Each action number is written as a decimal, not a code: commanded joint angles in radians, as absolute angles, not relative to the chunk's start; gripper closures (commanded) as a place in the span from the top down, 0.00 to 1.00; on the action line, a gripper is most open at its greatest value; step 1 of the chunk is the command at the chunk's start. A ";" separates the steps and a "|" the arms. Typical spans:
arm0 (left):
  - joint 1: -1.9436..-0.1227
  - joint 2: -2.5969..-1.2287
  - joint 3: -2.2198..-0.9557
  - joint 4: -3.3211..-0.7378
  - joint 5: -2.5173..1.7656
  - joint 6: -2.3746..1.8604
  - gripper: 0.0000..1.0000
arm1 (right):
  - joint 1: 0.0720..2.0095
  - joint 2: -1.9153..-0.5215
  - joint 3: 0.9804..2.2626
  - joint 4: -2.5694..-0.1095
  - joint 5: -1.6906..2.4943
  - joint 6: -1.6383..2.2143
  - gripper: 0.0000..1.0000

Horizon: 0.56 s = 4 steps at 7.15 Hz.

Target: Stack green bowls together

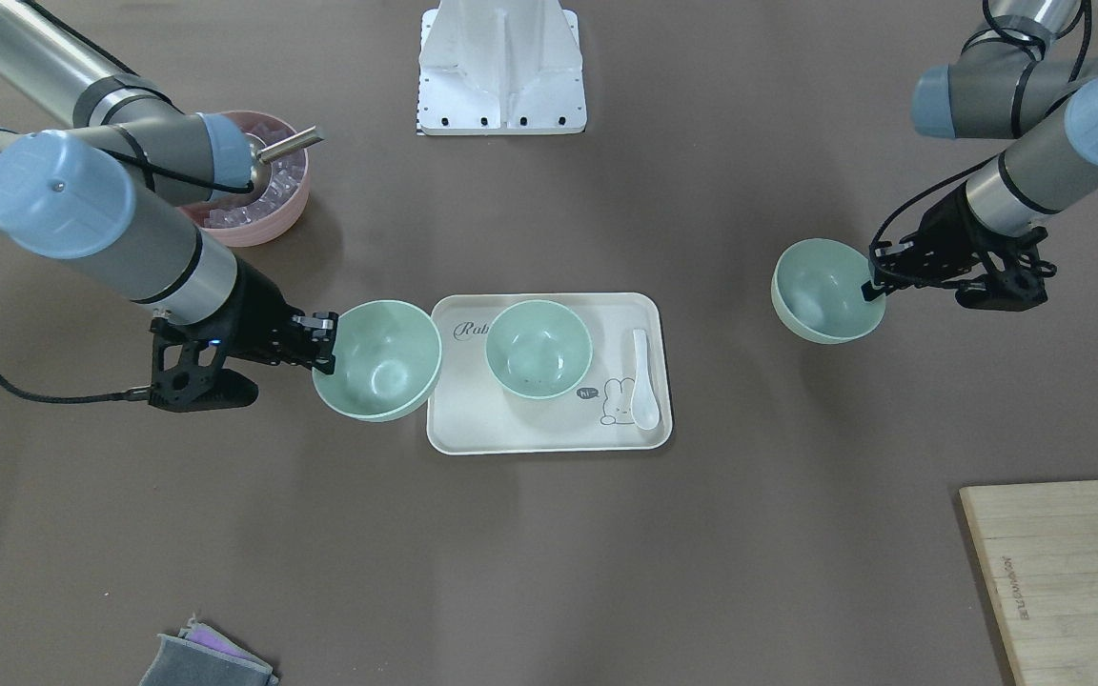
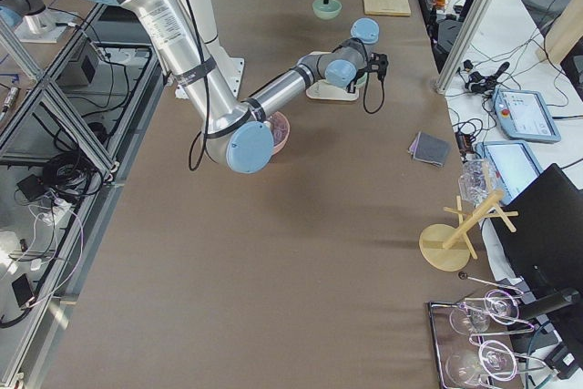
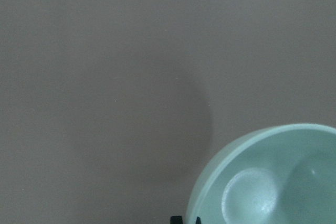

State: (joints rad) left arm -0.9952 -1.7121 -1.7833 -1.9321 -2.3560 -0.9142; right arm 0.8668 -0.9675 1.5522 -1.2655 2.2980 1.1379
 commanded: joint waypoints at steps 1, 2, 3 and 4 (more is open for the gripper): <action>-0.996 -1.736 -1.821 -1.882 -2.356 -0.942 0.00 | 0.796 -0.924 1.557 -1.262 2.247 1.247 0.00; -0.996 -1.749 -1.822 -1.882 -2.356 -0.952 0.00 | 0.763 -0.895 1.554 -1.262 2.217 1.290 0.00; -0.996 -1.755 -1.824 -1.882 -2.358 -0.953 0.00 | 0.740 -0.878 1.552 -1.261 2.188 1.317 0.00; -0.996 -1.761 -1.824 -1.881 -2.359 -0.953 0.00 | 0.729 -0.864 1.545 -1.259 2.178 1.327 0.00</action>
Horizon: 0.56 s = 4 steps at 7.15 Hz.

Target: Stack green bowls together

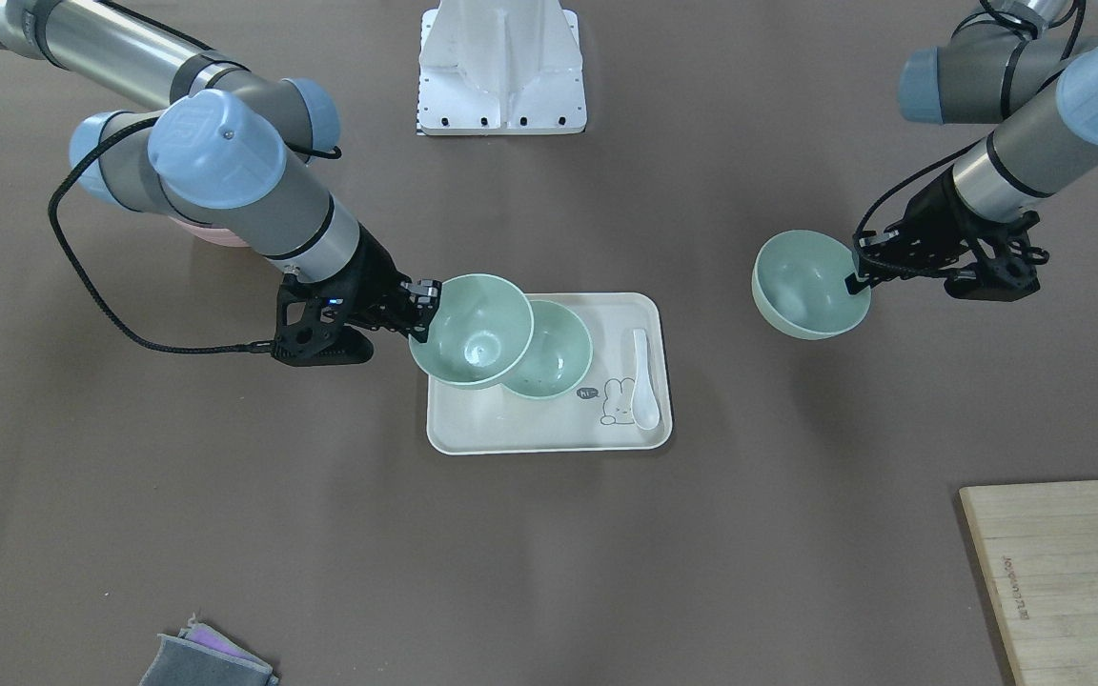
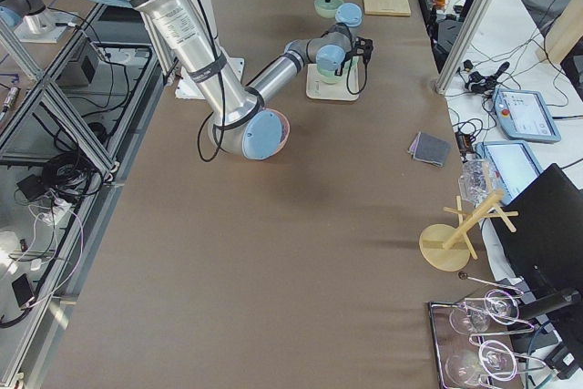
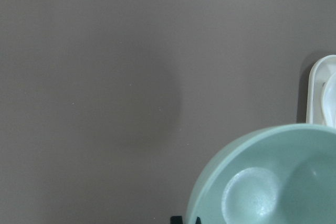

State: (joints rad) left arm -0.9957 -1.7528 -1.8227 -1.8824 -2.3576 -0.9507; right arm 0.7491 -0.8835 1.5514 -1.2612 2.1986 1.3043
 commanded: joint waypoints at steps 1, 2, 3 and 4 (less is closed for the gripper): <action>-0.996 -1.764 -1.828 -1.881 -2.359 -0.954 0.00 | 0.715 -0.856 1.543 -1.259 2.155 1.336 0.00; -0.997 -1.763 -1.838 -1.881 -2.359 -0.954 0.00 | 0.701 -0.847 1.536 -1.259 2.151 1.351 0.00; -0.996 -1.772 -1.838 -1.879 -2.384 -0.956 0.00 | 0.696 -0.830 1.519 -1.258 2.151 1.353 0.00; -0.996 -1.785 -1.841 -1.881 -2.388 -0.992 0.00 | 0.692 -0.824 1.510 -1.258 2.149 1.353 0.00</action>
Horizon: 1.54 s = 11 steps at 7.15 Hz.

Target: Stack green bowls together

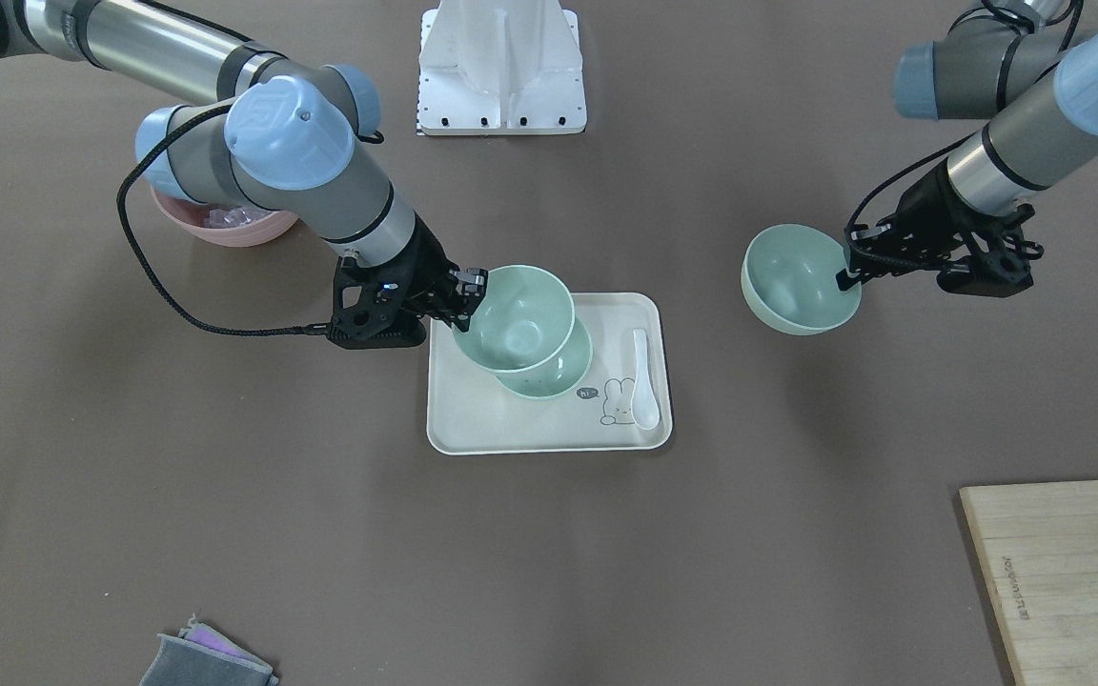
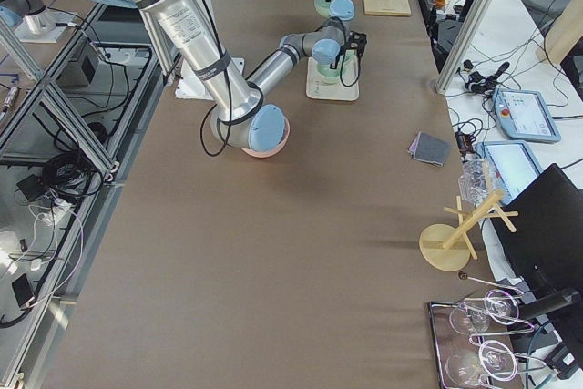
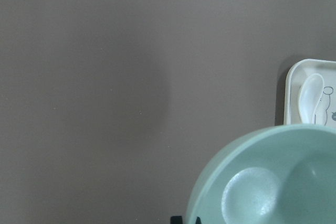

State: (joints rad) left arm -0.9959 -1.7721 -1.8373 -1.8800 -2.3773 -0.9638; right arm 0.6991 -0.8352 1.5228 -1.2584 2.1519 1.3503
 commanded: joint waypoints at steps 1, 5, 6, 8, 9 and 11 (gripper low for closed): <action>-0.996 -1.808 -1.842 -1.881 -2.390 -1.023 0.00 | 0.690 -0.816 1.500 -1.259 2.149 1.353 0.00; -0.997 -1.809 -1.847 -1.881 -2.404 -1.026 0.00 | 0.675 -0.773 1.434 -1.258 2.149 1.353 0.00; -0.996 -1.809 -1.847 -1.881 -2.404 -1.026 0.00 | 0.672 -0.773 1.433 -1.258 2.149 1.353 0.00; -0.997 -1.809 -1.847 -1.879 -2.404 -1.026 0.00 | 0.657 -0.773 1.433 -1.258 2.149 1.353 0.00; -0.997 -1.809 -1.847 -1.881 -2.404 -1.026 0.00 | 0.655 -0.775 1.431 -1.258 2.149 1.353 0.00; -0.997 -1.809 -1.850 -1.881 -2.404 -1.028 0.00 | 0.657 -0.772 1.425 -1.258 2.148 1.354 0.99</action>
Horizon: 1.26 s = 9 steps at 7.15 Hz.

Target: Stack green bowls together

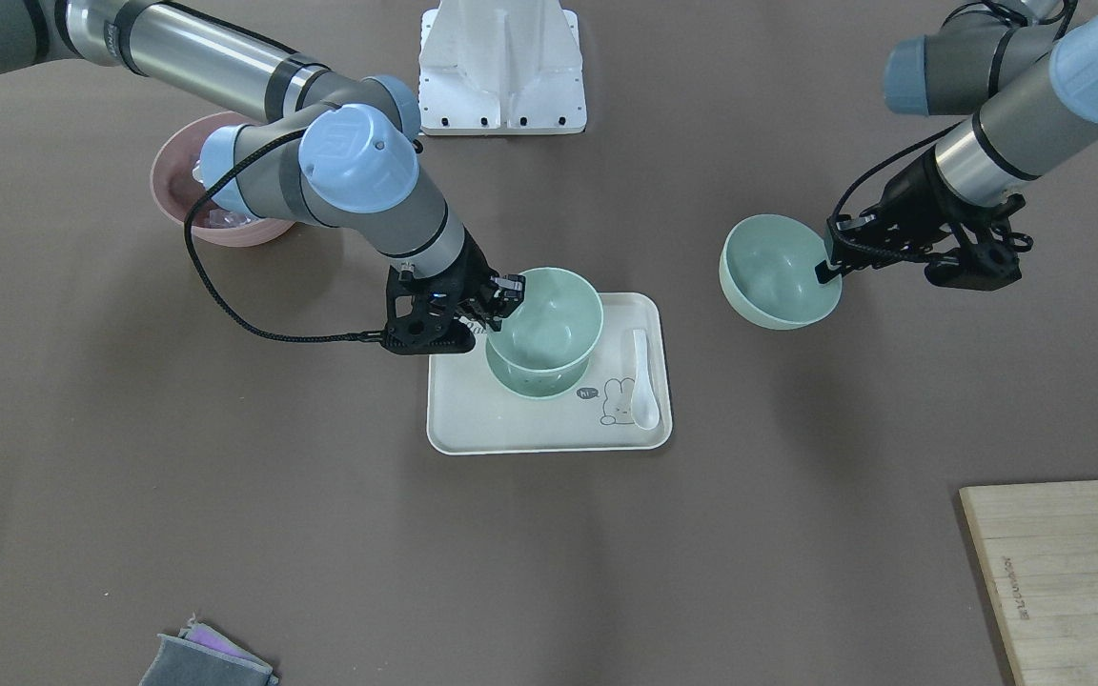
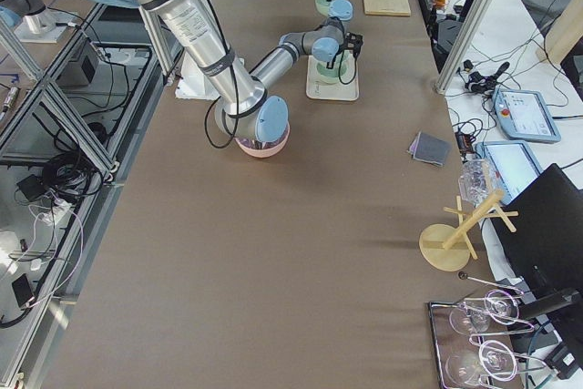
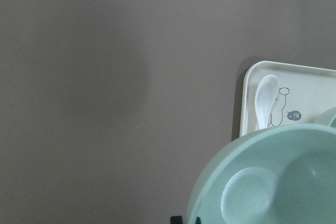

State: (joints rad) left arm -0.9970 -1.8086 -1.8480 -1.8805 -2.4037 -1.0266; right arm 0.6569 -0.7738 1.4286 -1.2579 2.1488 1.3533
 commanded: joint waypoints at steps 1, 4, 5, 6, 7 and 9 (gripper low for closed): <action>-0.997 -1.809 -1.850 -1.881 -2.404 -1.028 0.00 | 0.658 -0.770 1.421 -1.255 2.148 1.353 1.00; -0.989 -1.866 -1.853 -1.879 -2.402 -1.157 0.00 | 0.760 -0.825 1.433 -1.218 2.234 1.341 1.00; -0.970 -1.926 -1.824 -1.879 -2.395 -1.205 0.00 | 0.843 -0.900 1.474 -1.221 2.314 1.275 1.00; -0.932 -1.986 -1.786 -1.879 -2.388 -1.244 0.00 | 0.909 -1.002 1.535 -1.227 2.351 1.182 1.00; -0.886 -2.040 -1.758 -1.879 -2.332 -1.288 0.00 | 0.976 -1.067 1.546 -1.230 2.385 1.093 1.00; -0.833 -2.164 -1.732 -1.739 -2.289 -1.289 0.00 | 1.095 -1.193 1.549 -1.230 2.413 0.883 1.00</action>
